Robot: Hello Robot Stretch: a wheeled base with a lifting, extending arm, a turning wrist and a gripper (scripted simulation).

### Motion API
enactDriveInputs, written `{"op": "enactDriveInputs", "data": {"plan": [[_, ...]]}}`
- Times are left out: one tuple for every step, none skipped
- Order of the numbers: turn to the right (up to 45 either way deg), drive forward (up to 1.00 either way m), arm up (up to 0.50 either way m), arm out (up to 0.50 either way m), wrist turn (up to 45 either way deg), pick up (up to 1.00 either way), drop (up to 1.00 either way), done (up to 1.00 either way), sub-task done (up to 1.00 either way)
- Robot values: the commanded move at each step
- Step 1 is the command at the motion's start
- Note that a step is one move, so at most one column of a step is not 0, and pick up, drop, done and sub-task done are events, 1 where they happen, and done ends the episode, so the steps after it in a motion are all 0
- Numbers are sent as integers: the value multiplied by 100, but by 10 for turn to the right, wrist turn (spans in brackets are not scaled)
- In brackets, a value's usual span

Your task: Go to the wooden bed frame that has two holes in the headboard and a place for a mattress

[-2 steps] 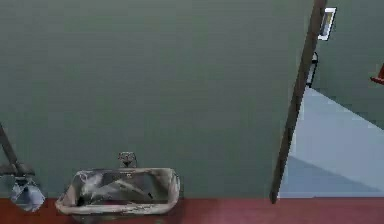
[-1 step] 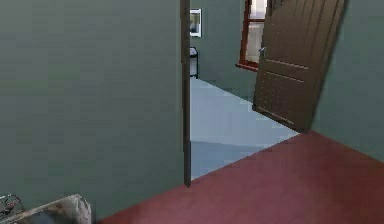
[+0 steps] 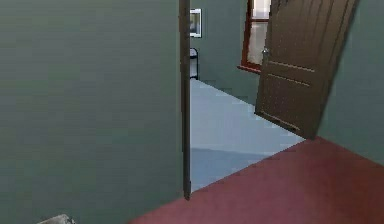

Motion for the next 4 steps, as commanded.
{"op": "enactDriveInputs", "data": {"plan": [[330,0,0,0,0,0,0,0,0],[0,100,0,0,0,0,0,0,0],[150,0,0,0,0,0,0,0,0],[0,5,0,0,0,0,0,0,0]]}}
